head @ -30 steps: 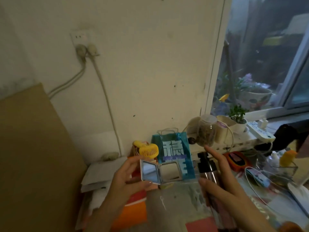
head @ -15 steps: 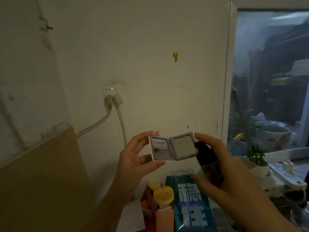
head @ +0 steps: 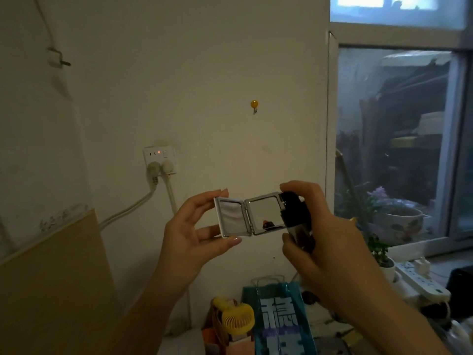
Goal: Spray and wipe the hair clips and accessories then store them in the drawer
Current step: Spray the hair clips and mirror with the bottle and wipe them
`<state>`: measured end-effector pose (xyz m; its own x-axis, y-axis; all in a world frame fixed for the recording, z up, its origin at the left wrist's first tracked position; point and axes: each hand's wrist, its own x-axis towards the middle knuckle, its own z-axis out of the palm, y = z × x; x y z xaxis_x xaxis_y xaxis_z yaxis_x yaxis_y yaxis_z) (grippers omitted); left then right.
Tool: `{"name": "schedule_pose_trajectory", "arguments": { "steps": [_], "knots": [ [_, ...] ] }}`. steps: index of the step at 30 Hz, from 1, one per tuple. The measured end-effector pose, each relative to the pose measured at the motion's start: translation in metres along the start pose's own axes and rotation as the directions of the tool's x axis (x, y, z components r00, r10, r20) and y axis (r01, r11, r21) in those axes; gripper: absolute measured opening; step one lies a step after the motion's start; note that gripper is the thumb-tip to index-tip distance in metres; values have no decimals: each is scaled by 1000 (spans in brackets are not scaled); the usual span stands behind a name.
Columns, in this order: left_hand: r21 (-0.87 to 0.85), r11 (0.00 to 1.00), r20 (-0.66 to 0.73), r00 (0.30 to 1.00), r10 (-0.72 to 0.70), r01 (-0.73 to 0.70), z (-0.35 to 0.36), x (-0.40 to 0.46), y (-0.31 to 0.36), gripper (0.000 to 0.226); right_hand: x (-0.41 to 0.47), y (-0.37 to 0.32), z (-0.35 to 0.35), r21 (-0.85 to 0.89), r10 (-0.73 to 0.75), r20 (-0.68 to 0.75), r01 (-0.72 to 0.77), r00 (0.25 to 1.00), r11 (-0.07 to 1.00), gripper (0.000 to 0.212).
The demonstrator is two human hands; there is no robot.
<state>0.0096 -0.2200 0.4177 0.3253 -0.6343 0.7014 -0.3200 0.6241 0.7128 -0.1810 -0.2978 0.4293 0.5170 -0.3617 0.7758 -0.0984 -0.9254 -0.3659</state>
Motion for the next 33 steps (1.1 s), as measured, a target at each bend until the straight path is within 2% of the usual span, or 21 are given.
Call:
{"name": "schedule_pose_trajectory", "arguments": {
  "steps": [5, 10, 16, 25, 31, 33],
  "knots": [
    [21, 1000, 10, 1000, -22, 21, 2, -3, -3, 66, -1, 3, 7, -17, 13, -7, -13, 1000, 1000, 60],
    [35, 999, 13, 999, -36, 35, 0, -6, -5, 66, -8, 9, 5, -25, 40, -52, -42, 998, 999, 74],
    [56, 997, -10, 999, -52, 53, -4, -11, -10, 64, -19, 17, -6, -149, 74, -40, -79, 996, 986, 75],
    [50, 996, 1, 998, -69, 69, 5, -13, -16, 64, -29, 10, 1, -31, 57, 122, -53, 991, 998, 76],
    [41, 998, 12, 998, -58, 57, 5, -14, -18, 64, -28, 17, 10, -40, 98, 101, -94, 990, 995, 62],
    [32, 998, 15, 998, -57, 57, 4, -15, -18, 64, -30, 21, 10, -28, 106, 75, -104, 992, 994, 65]
  ]
}}
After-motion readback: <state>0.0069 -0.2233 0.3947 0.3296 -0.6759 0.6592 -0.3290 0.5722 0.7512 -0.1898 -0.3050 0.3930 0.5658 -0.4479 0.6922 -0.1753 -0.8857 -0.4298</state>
